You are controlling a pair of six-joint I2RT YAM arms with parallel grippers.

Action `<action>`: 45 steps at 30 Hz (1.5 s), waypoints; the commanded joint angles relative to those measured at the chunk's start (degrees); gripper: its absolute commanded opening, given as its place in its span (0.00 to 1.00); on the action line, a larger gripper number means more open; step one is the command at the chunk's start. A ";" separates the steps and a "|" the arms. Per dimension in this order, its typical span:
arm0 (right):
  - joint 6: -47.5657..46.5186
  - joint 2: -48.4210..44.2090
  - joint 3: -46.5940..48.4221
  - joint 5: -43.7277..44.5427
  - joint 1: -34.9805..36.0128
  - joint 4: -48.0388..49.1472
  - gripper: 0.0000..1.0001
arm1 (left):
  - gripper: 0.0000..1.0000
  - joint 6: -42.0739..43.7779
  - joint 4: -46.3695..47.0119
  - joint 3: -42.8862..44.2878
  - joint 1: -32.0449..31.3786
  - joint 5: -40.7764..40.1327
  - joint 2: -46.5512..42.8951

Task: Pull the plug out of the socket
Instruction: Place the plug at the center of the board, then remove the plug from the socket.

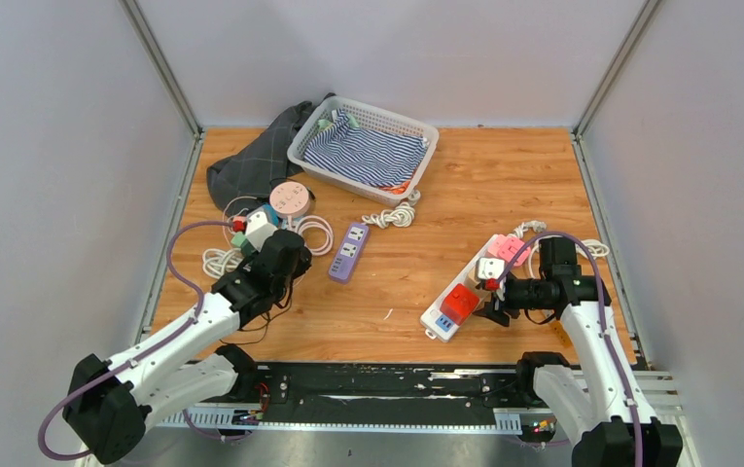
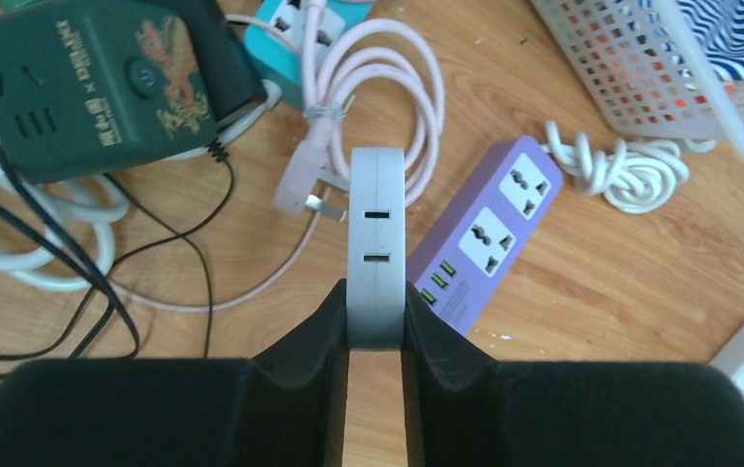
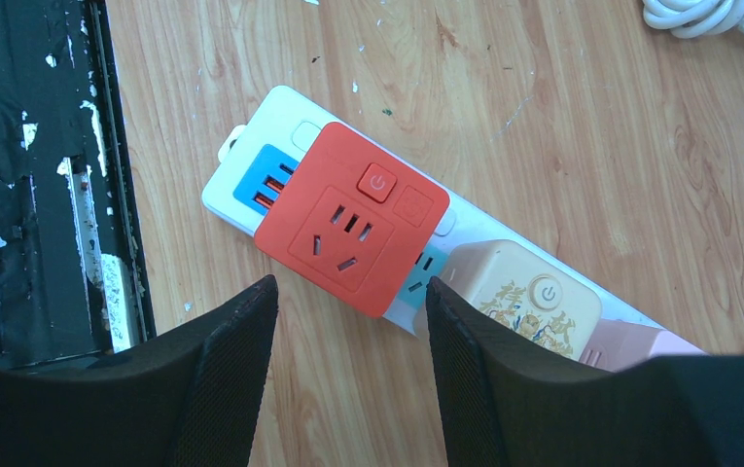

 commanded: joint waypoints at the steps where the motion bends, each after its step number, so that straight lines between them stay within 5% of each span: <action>1: -0.73 -0.16 0.06 -0.14 -0.66 -1.73 0.60 | 0.06 -5.28 -4.76 0.72 0.32 -3.89 0.39; 28: -1.61 -0.33 -0.11 -0.58 -0.70 -2.45 0.61 | 0.57 -4.81 -3.66 0.32 0.45 -1.72 -0.19; 35: -1.89 -0.57 -0.19 -0.49 -0.65 -2.65 0.61 | 0.69 2.51 3.96 -1.35 0.47 9.22 -1.64; 40: -1.81 -0.82 0.05 -0.66 -0.67 -2.85 0.62 | 0.81 10.30 17.59 -4.74 0.46 27.20 -2.30; 45: -1.70 -1.19 0.30 -1.22 -0.75 -3.00 0.61 | 0.88 19.09 18.26 -2.24 0.24 40.95 -0.12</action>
